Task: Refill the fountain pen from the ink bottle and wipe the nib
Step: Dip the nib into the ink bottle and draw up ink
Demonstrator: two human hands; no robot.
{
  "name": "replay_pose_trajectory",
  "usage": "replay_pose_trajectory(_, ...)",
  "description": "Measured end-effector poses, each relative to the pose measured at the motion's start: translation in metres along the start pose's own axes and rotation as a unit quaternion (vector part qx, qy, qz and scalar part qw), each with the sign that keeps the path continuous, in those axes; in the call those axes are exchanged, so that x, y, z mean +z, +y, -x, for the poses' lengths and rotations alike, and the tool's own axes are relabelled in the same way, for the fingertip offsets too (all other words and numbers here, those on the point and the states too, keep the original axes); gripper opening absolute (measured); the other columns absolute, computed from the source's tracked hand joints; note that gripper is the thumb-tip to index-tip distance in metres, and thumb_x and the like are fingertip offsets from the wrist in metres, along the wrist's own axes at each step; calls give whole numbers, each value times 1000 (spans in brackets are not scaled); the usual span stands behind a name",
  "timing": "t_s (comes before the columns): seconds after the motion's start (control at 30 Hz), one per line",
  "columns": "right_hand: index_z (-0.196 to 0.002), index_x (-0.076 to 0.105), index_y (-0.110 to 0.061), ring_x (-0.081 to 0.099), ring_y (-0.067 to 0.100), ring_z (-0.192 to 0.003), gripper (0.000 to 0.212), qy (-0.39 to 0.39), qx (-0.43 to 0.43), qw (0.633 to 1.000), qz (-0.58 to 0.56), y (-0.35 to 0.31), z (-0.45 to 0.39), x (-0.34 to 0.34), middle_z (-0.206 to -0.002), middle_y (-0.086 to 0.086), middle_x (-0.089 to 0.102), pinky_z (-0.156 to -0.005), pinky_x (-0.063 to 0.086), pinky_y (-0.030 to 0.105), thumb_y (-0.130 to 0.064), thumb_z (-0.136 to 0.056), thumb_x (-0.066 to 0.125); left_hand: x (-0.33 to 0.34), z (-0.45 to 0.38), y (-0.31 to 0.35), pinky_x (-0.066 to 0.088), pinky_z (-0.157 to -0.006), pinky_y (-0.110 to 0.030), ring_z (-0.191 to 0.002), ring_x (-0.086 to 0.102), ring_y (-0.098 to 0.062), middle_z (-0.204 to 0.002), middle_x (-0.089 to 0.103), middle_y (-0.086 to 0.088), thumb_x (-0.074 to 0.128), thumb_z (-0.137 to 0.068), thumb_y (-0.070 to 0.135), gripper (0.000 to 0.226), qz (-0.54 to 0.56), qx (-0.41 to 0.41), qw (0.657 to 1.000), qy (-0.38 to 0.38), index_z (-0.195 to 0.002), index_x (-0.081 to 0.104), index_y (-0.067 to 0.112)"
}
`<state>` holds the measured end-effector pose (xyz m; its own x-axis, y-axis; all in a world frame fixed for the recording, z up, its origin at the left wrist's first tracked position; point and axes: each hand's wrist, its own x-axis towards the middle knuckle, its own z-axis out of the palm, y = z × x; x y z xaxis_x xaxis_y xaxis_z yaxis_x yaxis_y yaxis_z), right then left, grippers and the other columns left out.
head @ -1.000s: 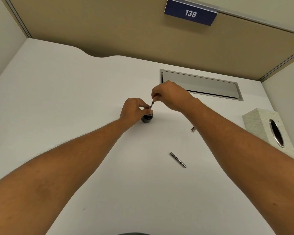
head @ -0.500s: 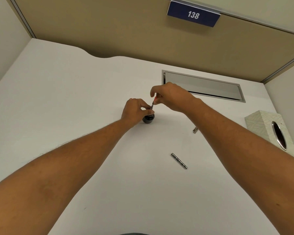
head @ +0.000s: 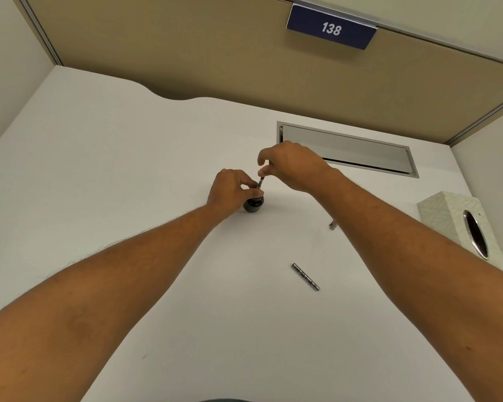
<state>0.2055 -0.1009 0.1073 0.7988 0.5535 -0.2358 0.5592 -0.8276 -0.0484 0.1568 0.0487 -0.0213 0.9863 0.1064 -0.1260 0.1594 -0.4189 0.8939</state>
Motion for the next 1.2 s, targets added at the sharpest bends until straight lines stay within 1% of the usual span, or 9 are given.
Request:
replay_pose_trajectory(0.07,-116,71,-19,68,30,-97,21,-12,-15,1000,-12,2,1,-5,-110,8,74,-80,54,38,-31,-99,69,0,0,1,56,-93,-48,-98,71,-25,-101,82,-6,92,-77,24,22,-4,3,1000,0,-94,86,11)
replay_pose_trajectory(0.17,-103,72,-15,67,29,-87,12,2,-22,1000,17,5,0,-3,-103,8,74,-71,51,36,-24,-100,67,0,1,1,57,-92,-48,-97,72,-25,-100,82,-5,92,-77,24,20,-4,3,1000,0,-93,86,12)
replay_pose_trajectory(0.4,-103,65,-9,67,35,-82,38,27,1,996,88,2,-2,11,-98,12,68,-65,42,37,-41,-110,45,0,1,1,57,-92,-48,-97,72,-23,-98,82,-1,93,-76,22,18,6,-3,1000,-1,-90,86,13)
replay_pose_trajectory(0.6,-113,68,-18,66,28,-91,18,-13,-29,999,9,7,-3,4,-107,5,71,-71,50,37,-32,-102,64,0,1,1,57,-93,-48,-97,73,-23,-100,82,-4,94,-76,22,20,5,-7,1000,1,-92,86,12)
replay_pose_trajectory(0.7,-105,70,-18,68,29,-88,9,4,-43,999,28,9,-2,4,-105,3,73,-73,53,38,-22,-103,63,0,1,1,58,-92,-48,-96,73,-24,-99,82,-4,93,-76,22,20,4,-5,1000,0,-91,86,12)
replay_pose_trajectory(0.87,-102,68,-10,67,35,-83,29,31,-17,996,83,3,-5,10,-100,12,70,-65,42,37,-34,-108,52,0,1,2,58,-91,-47,-95,72,-21,-97,81,-1,93,-76,22,17,5,-4,1000,3,-89,86,14)
replay_pose_trajectory(0.97,-104,68,-11,63,32,-77,37,33,5,995,99,-1,-6,12,-98,12,69,-65,41,36,-42,-109,48,-1,2,1,57,-93,-48,-97,72,-23,-99,82,-2,93,-76,21,18,5,-4,1000,4,-90,86,13)
replay_pose_trajectory(1.07,-103,68,-15,59,28,-76,31,22,1,996,81,3,-6,12,-100,10,71,-64,41,35,-43,-107,53,0,2,1,56,-93,-47,-97,72,-24,-100,82,-4,93,-76,21,19,3,-4,1000,2,-91,85,11)
replay_pose_trajectory(1.2,-114,67,-20,67,30,-92,19,17,-36,999,35,8,-4,5,-108,4,74,-70,47,36,-35,-102,63,-1,3,3,57,-92,-46,-96,72,-23,-101,82,-4,93,-77,22,20,5,-5,1000,2,-93,85,11)
